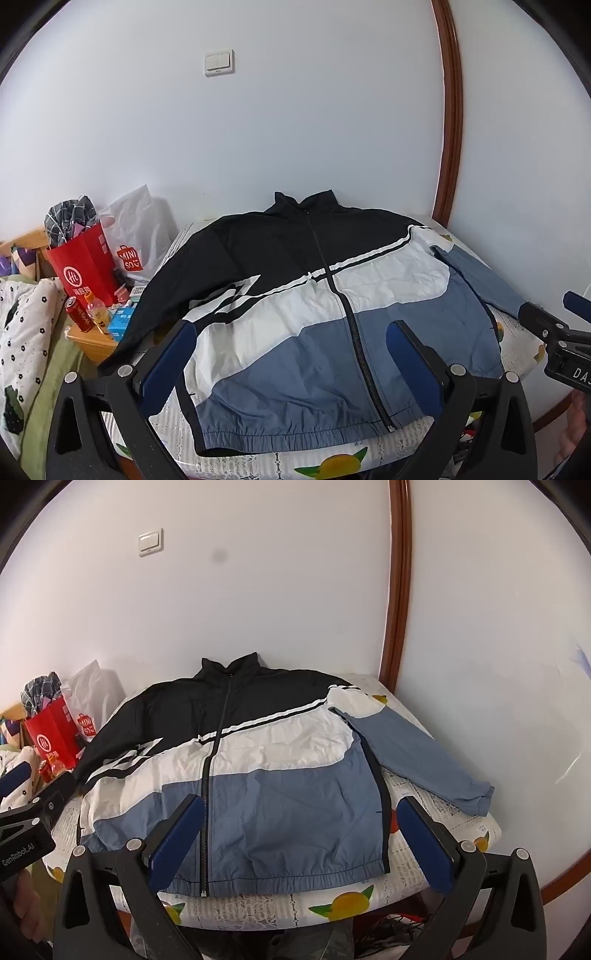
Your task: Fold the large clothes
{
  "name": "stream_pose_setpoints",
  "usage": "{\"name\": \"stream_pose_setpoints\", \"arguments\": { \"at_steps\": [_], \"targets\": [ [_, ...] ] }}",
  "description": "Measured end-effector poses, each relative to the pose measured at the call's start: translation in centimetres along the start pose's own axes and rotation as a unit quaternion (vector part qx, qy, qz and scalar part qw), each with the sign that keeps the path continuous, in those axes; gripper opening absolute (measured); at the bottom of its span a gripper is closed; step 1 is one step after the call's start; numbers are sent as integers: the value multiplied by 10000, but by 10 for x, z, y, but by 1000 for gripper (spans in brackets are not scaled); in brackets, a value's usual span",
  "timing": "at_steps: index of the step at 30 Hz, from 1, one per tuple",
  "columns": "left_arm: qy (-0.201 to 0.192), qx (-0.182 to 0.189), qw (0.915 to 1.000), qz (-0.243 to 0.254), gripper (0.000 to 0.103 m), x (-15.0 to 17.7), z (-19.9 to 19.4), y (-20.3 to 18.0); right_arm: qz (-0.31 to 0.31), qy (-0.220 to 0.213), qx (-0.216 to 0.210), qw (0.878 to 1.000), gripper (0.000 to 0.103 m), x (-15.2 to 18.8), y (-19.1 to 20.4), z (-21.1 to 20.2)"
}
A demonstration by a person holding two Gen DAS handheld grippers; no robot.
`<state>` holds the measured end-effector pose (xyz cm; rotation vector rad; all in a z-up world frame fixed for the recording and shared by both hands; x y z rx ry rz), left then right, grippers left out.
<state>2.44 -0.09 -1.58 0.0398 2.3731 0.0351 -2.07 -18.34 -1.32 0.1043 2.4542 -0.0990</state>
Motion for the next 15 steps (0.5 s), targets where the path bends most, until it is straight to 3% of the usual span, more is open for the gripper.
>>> {"name": "stream_pose_setpoints", "arguments": {
  "at_steps": [15],
  "targets": [
    [3,178,9998,-104,103,8,2,-2,-1,-38,-19,10000,103,1,1,-5]
  ]
}}
Point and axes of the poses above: each gripper's, at about its wrist camera, not at the fingertips, and z roughly the way its jaws point, y to its left, x to its underside, the point moved 3 cm from there along z, roughly the way its jaws point, and after that the axes turned 14 degrees about y, right-handed, at the moved point
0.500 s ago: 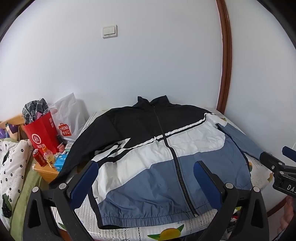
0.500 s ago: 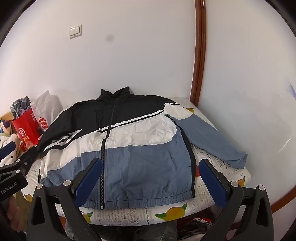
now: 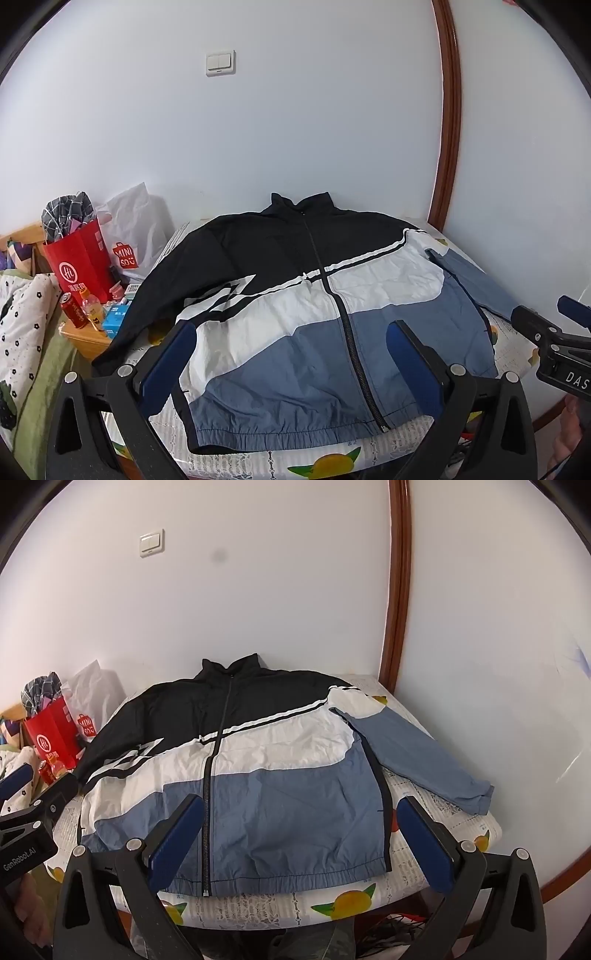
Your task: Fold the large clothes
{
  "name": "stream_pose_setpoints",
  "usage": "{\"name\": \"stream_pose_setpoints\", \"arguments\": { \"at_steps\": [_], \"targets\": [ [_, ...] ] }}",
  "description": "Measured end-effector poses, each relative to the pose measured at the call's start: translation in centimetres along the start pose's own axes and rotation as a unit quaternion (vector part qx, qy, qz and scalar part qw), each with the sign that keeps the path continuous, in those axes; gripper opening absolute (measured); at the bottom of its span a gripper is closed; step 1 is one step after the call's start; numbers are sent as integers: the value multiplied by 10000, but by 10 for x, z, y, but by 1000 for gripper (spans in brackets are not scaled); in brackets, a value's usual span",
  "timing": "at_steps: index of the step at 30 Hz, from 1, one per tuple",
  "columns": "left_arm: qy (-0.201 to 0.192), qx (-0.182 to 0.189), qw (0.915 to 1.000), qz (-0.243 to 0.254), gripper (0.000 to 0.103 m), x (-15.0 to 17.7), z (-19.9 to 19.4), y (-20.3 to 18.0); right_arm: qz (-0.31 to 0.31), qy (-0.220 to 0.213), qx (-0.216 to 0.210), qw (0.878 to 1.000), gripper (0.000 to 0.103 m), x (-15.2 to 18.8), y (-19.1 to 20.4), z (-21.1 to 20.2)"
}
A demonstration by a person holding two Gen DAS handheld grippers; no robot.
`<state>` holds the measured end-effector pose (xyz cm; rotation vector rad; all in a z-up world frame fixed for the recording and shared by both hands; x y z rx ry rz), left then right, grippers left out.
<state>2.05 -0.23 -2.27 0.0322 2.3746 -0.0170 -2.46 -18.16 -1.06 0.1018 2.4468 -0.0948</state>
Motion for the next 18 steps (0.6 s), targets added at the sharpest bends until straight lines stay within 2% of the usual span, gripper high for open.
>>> {"name": "stream_pose_setpoints", "arguments": {
  "at_steps": [18],
  "targets": [
    [-8,3,10000,-40,103,-5,-3,-1,-18,-56,-45,10000,103,-1,3,-5]
  ]
}}
Point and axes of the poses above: each gripper's, at about its wrist camera, not at the fingertips, and z roughly the way its jaws point, y to its left, x to its underside, the point moved 3 cm from there along z, roughly the way its jaws point, and after that the axes turned 14 degrees about y, right-handed, at the moved point
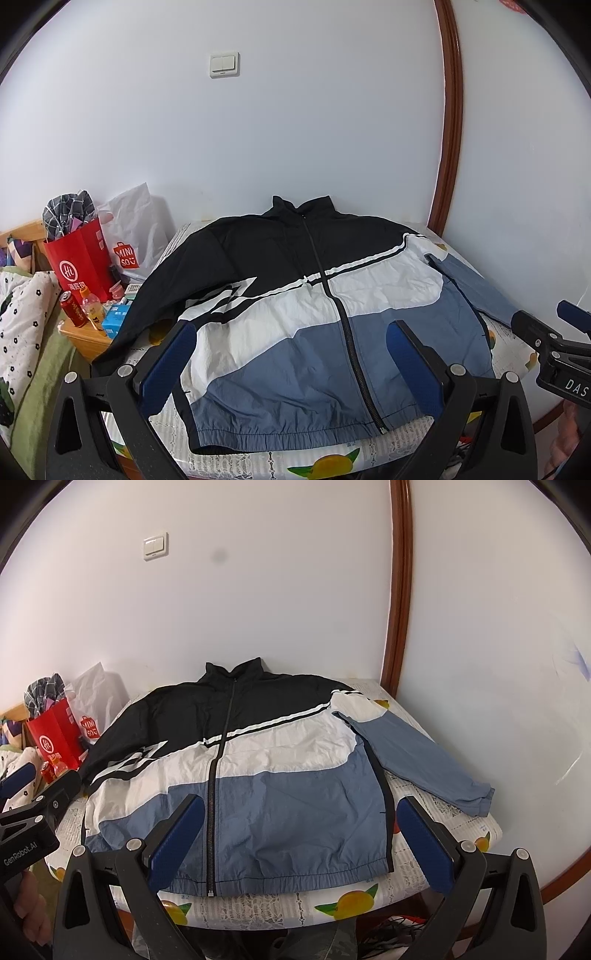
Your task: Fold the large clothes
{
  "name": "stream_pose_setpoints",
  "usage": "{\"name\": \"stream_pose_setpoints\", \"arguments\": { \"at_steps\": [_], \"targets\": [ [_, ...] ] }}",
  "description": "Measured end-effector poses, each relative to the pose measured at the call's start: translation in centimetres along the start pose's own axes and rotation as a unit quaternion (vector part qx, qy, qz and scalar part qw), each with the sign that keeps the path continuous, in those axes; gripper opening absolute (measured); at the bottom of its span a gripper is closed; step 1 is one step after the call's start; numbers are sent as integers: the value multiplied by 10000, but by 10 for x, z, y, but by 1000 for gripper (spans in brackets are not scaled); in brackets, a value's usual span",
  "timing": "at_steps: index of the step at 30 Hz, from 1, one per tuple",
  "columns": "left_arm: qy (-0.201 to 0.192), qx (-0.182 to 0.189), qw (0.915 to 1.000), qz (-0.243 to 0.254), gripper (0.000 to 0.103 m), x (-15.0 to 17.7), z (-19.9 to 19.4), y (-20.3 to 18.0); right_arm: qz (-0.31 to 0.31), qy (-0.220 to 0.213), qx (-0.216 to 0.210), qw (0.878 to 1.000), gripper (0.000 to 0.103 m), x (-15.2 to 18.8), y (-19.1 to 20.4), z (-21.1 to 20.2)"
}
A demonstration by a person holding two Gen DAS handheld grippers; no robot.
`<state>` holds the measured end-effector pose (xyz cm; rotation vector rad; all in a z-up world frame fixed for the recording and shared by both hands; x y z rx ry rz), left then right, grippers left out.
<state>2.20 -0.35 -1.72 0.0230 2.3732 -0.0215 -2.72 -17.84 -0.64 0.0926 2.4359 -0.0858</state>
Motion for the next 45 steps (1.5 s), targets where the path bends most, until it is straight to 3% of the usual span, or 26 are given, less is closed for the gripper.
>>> {"name": "stream_pose_setpoints", "arguments": {
  "at_steps": [45],
  "targets": [
    [-10,100,9999,-78,103,2,-1,1,-34,-51,-4,10000,103,2,2,-2]
  ]
}}
Point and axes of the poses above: each gripper's, at about its wrist camera, not at the fingertips, and z roughly the way its jaws point, y to its left, x to its underside, the point moved 3 cm from there along z, roughly the way its jaws point, and after that the axes turned 14 degrees about y, right-handed, at the moved point
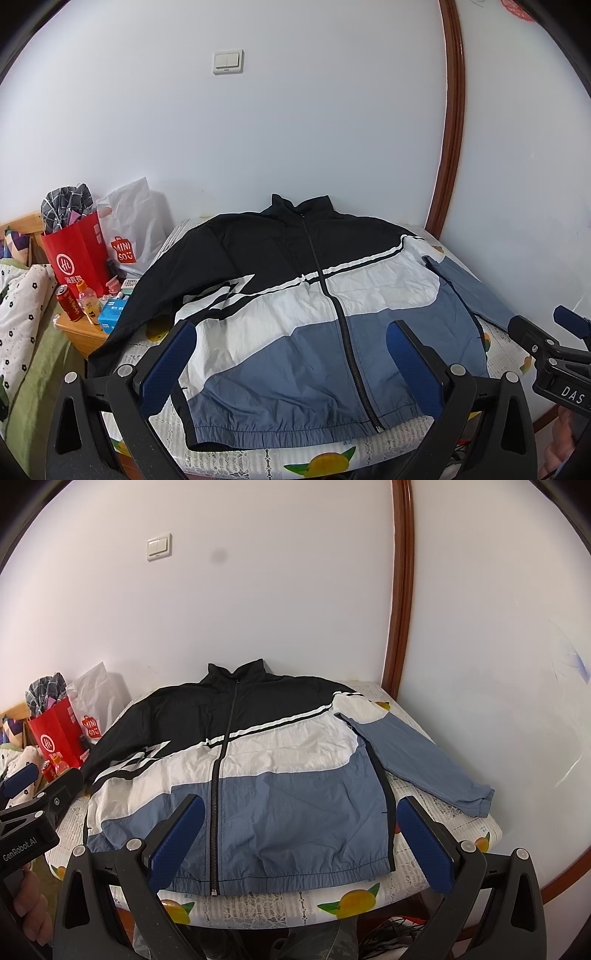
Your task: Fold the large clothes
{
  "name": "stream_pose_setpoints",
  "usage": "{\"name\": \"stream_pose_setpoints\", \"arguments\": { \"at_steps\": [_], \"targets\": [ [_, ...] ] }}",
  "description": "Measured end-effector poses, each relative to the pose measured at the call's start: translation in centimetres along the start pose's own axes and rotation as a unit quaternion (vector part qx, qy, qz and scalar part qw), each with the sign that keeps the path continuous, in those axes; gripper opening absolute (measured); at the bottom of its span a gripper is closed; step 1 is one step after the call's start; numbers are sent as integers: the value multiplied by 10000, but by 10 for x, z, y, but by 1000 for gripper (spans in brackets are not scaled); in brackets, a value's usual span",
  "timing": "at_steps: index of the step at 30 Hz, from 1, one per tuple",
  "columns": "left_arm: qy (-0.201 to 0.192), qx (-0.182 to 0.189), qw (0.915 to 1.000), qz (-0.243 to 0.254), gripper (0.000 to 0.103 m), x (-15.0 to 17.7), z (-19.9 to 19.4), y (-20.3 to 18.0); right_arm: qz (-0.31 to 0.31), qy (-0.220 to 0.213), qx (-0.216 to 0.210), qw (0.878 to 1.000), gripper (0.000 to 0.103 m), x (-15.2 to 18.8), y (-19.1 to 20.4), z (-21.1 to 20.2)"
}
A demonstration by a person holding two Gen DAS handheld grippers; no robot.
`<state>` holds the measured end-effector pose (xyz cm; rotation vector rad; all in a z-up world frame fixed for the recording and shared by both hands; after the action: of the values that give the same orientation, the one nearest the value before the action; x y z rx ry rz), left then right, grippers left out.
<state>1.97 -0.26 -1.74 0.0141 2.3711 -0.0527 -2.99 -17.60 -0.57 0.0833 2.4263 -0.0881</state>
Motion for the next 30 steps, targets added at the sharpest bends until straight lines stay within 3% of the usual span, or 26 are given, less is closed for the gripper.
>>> {"name": "stream_pose_setpoints", "arguments": {
  "at_steps": [20,30],
  "targets": [
    [1,26,10000,-64,103,1,0,4,-7,6,17,10000,103,0,1,0],
    [-35,82,9991,-426,103,-10,13,34,-68,123,-89,9999,103,-8,8,18]
  ]
}}
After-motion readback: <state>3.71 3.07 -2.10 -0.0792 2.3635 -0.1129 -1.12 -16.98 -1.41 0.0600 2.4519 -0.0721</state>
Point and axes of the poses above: each gripper's, at about its wrist camera, not at the fingertips, and z roughly the way its jaws point, y to its left, x to its underside, the point moved 3 cm from there along z, roughly the way its jaws point, and after that the axes turned 14 degrees about y, right-handed, at the moved point
